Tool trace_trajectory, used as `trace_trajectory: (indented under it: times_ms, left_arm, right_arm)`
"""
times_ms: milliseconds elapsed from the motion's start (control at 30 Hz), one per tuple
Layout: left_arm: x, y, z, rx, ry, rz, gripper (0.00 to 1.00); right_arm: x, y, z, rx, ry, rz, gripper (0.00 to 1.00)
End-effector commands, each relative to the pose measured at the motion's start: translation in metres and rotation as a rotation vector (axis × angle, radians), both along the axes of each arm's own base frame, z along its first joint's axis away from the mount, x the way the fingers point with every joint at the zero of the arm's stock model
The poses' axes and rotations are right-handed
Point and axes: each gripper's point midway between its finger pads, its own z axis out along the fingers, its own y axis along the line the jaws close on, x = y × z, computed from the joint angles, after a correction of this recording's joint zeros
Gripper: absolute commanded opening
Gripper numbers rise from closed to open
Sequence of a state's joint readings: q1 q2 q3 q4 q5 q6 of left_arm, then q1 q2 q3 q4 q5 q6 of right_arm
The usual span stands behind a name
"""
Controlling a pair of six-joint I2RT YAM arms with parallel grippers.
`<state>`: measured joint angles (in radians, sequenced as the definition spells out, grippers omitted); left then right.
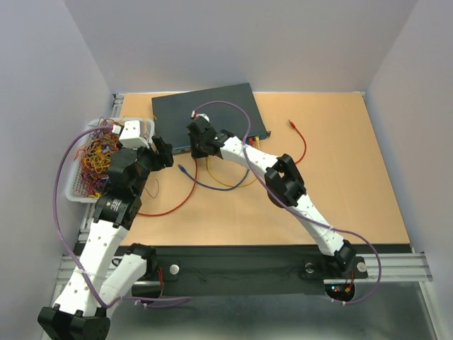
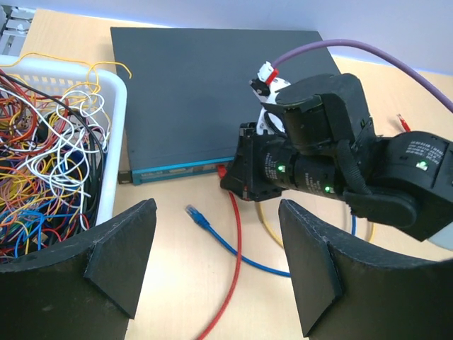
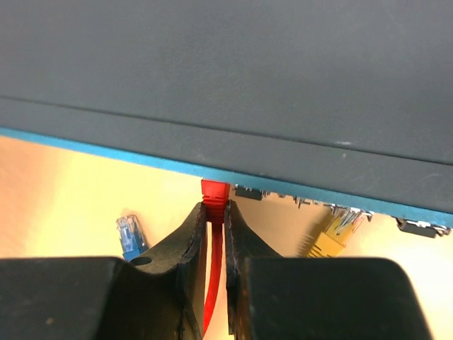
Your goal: Insert the plug into the switch port
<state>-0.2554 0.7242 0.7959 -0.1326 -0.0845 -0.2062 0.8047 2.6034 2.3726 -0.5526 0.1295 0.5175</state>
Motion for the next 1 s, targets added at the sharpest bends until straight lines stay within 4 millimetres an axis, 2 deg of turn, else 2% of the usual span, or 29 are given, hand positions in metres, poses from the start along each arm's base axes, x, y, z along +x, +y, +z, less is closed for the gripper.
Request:
trace_trajectory:
  times_ms: [0,100,267,367,400,433,533,667,900,967]
  left_arm:
    - [0.001,0.000,0.006,0.013,-0.029,0.005,0.80]
    - [0.000,-0.002,0.007,0.014,-0.033,0.002,0.81]
    - [0.000,-0.004,0.005,0.016,-0.027,-0.001,0.81]
    - [0.000,-0.005,0.004,0.017,-0.024,-0.006,0.80]
    - [0.000,-0.005,0.004,0.017,-0.024,-0.006,0.80]
    - [0.001,-0.005,0.003,0.018,-0.021,-0.003,0.81]
    - [0.001,-0.005,0.002,0.018,-0.020,-0.003,0.81]
    - [0.001,-0.004,0.002,0.020,-0.017,0.003,0.80]
    - [0.003,-0.001,0.001,0.020,-0.015,0.011,0.80]
    - [0.004,0.001,0.001,0.019,-0.015,0.017,0.80]
  right_arm:
    - [0.122,-0.042,0.126,0.162,-0.531,-0.380,0.00]
    - [0.119,-0.033,0.115,0.142,-0.547,-0.396,0.00]
    - [0.122,-0.047,0.110,0.139,-0.559,-0.498,0.01]
    - [0.122,-0.036,0.106,0.177,-0.549,-0.474,0.01]
    - [0.122,-0.034,0.106,0.181,-0.548,-0.470,0.04]
    - [0.121,-0.032,0.102,0.181,-0.543,-0.463,0.14]
    - [0.119,-0.030,0.098,0.189,-0.530,-0.452,0.33]
    - [0.115,-0.027,0.098,0.197,-0.519,-0.421,0.48]
    - [0.093,-0.034,0.102,0.177,-0.479,-0.378,0.60]
    - [0.087,-0.031,0.105,0.191,-0.480,-0.362,0.68]
